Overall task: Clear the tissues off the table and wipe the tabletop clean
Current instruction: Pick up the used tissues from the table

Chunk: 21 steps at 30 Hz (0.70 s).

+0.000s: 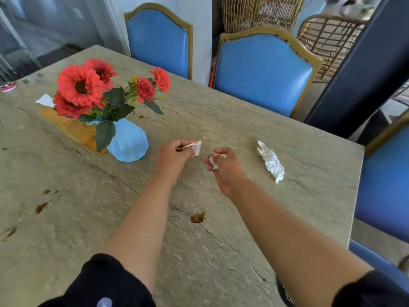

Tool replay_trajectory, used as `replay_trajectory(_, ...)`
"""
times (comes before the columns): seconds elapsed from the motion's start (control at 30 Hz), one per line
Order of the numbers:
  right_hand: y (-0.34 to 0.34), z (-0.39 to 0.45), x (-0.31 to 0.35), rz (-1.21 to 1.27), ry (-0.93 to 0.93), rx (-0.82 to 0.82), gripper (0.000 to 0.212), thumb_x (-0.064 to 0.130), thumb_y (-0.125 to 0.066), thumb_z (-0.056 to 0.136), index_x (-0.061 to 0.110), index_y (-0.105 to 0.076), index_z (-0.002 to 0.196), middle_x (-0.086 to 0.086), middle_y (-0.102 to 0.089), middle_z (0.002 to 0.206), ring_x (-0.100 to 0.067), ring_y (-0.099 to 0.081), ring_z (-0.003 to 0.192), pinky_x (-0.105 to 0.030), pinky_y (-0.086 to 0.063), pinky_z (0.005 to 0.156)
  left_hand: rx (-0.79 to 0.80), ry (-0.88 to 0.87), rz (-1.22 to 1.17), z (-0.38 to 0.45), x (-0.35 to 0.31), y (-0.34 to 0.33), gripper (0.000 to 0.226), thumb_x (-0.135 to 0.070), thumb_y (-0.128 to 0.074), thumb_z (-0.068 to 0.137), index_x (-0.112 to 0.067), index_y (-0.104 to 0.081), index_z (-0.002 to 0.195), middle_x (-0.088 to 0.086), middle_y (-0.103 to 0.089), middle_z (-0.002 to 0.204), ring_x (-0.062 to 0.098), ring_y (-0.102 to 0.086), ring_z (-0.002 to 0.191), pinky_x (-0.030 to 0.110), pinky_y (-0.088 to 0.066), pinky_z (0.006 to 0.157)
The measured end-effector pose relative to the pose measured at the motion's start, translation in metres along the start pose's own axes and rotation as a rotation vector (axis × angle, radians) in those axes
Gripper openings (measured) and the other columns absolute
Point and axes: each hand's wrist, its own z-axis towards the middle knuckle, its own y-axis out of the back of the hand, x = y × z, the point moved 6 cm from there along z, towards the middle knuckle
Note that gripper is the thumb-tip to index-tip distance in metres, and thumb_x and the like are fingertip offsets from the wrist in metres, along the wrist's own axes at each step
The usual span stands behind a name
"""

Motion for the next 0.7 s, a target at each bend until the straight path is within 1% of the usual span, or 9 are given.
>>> replay_trajectory(0.07, 0.006, -0.006, 0.001, 0.08, -0.013, 0.042, 0.025, -0.003, -0.038, 0.098, 0.008, -0.051, 0.116, -0.013, -0.064, 0.101, -0.023, -0.06, 0.084, -0.029, -0.048, 0.067, 0.043, 0.012, -0.167, -0.016, -0.01, -0.017, 0.009, -0.02, -0.07, 0.085, -0.019, -0.072, 0.094, -0.005, -0.074, 0.086, 0.002, -0.068, 0.074, 0.014, -0.05, 0.068)
replay_trajectory(0.17, 0.012, -0.017, 0.003, 0.223, -0.026, 0.142, 0.029, 0.017, -0.036, 0.105, 0.005, -0.054, 0.123, -0.015, -0.067, 0.108, -0.023, -0.063, 0.088, -0.032, -0.052, 0.071, 0.06, -0.013, -0.142, -0.033, -0.019, -0.037, 0.007, -0.017, -0.072, 0.083, -0.023, -0.072, 0.087, -0.008, -0.074, 0.091, 0.012, -0.071, 0.081, 0.033, -0.06, 0.072)
replay_trajectory(0.3, 0.042, -0.022, 0.008, 0.143, 0.05, 0.017, 0.041, 0.03, -0.042, 0.103, -0.004, -0.053, 0.121, -0.02, -0.064, 0.099, -0.017, -0.064, 0.075, -0.031, -0.056, 0.069, 0.094, -0.161, 0.016, -0.046, -0.037, -0.065, 0.01, -0.023, -0.074, 0.08, -0.027, -0.069, 0.087, -0.017, -0.069, 0.086, -0.005, -0.063, 0.083, 0.019, -0.054, 0.074)
replay_trajectory(0.37, 0.065, -0.024, 0.012, 0.062, 0.062, -0.123, 0.032, 0.028, -0.046, 0.101, 0.002, -0.052, 0.118, -0.014, -0.065, 0.094, -0.02, -0.061, 0.075, -0.036, -0.055, 0.073, 0.113, -0.21, -0.025, -0.052, -0.047, -0.08, 0.015, -0.015, -0.07, 0.079, -0.025, -0.067, 0.091, -0.017, -0.067, 0.087, -0.01, -0.058, 0.082, 0.01, -0.046, 0.074)
replay_trajectory(0.43, 0.088, -0.028, 0.021, 0.027, 0.095, -0.23, 0.018, 0.024, -0.046, 0.101, 0.008, -0.053, 0.108, -0.006, -0.058, 0.08, -0.016, -0.051, 0.066, -0.032, -0.047, 0.063, 0.101, -0.255, -0.04, -0.051, -0.054, -0.094, 0.02, -0.007, -0.062, 0.079, -0.022, -0.068, 0.091, -0.013, -0.068, 0.09, -0.01, -0.056, 0.08, 0.007, -0.042, 0.074)
replay_trajectory(0.5, 0.109, -0.034, 0.031, 0.0, 0.129, -0.295, 0.016, 0.018, -0.042, 0.102, 0.012, -0.055, 0.095, -0.002, -0.052, 0.072, -0.014, -0.043, 0.06, -0.027, -0.038, 0.057, 0.101, -0.353, 0.07, -0.047, -0.061, -0.113, 0.028, 0.0, -0.055, 0.077, -0.018, -0.072, 0.09, -0.005, -0.069, 0.093, -0.005, -0.058, 0.083, 0.013, -0.044, 0.079)
replay_trajectory(0.53, 0.12, -0.037, 0.034, -0.028, 0.134, -0.321, 0.018, 0.016, -0.041, 0.102, 0.014, -0.056, 0.094, -0.001, -0.053, 0.073, -0.014, -0.042, 0.059, -0.026, -0.037, 0.056, 0.11, -0.409, 0.151, -0.043, -0.062, -0.126, 0.033, 0.002, -0.053, 0.074, -0.019, -0.074, 0.09, -0.001, -0.069, 0.096, 0.003, -0.059, 0.088, 0.022, -0.047, 0.084)
replay_trajectory(0.6, 0.141, -0.042, 0.039, -0.069, 0.133, -0.364, 0.017, 0.016, -0.042, 0.101, 0.012, -0.058, 0.102, 0.002, -0.055, 0.079, -0.013, -0.045, 0.06, -0.024, -0.038, 0.055, 0.167, -0.452, 0.311, -0.034, -0.062, -0.152, 0.037, -0.001, -0.056, 0.074, -0.024, -0.075, 0.096, 0.002, -0.065, 0.108, 0.021, -0.059, 0.103, 0.035, -0.045, 0.096)
replay_trajectory(0.7, 0.17, -0.05, 0.043, -0.073, 0.109, -0.408, 0.021, 0.03, -0.047, 0.1, 0.014, -0.058, 0.109, 0.004, -0.056, 0.081, -0.012, -0.047, 0.063, -0.026, -0.042, 0.061, 0.344, -0.403, 0.574, -0.029, -0.056, -0.191, 0.041, -0.027, -0.071, 0.08, -0.03, -0.066, 0.121, 0.005, -0.047, 0.141, 0.029, -0.043, 0.128, 0.034, -0.031, 0.108)
